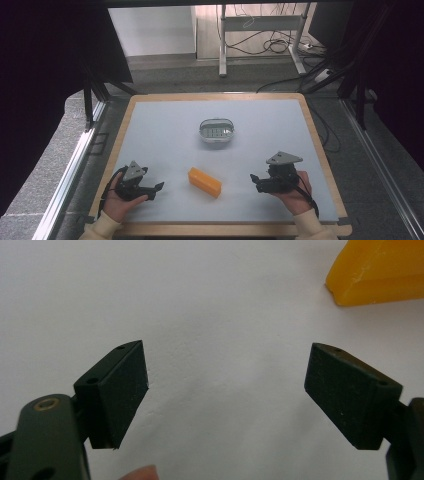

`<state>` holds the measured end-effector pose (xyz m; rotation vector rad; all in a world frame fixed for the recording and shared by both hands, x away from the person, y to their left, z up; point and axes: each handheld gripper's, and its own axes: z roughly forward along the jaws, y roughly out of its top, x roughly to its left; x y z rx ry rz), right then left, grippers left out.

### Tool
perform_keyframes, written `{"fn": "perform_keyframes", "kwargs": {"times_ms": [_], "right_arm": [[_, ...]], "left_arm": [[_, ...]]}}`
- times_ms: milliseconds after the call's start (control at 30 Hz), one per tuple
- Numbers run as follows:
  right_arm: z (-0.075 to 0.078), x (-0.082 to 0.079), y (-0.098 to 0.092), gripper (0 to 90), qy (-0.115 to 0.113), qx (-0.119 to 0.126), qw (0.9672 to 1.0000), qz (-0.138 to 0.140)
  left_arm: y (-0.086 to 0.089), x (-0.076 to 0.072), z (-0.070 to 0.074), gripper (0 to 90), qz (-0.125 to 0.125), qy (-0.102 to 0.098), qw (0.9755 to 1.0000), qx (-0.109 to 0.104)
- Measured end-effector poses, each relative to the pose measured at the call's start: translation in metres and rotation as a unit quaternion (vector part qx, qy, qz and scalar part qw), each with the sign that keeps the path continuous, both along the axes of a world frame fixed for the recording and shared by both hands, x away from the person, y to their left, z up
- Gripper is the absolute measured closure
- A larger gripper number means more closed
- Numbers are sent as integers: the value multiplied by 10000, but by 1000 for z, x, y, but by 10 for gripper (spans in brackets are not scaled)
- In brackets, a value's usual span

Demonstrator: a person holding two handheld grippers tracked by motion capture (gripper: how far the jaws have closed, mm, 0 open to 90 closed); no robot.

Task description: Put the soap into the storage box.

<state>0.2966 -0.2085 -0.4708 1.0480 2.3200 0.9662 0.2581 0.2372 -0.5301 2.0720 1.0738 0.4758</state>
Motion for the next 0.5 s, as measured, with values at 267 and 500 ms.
{"fn": "perform_keyframes", "kwargs": {"times_ms": [267, 500], "right_arm": [[19, -5, 16, 134, 3, 161, 9994, 315], [23, -6, 23, 151, 100, 368, 9977, 552]], "left_arm": [[-1, 0, -1, 179, -34, 59, 10000, 16], [-1, 0, 0, 179, -22, 37, 10000, 2]]}}
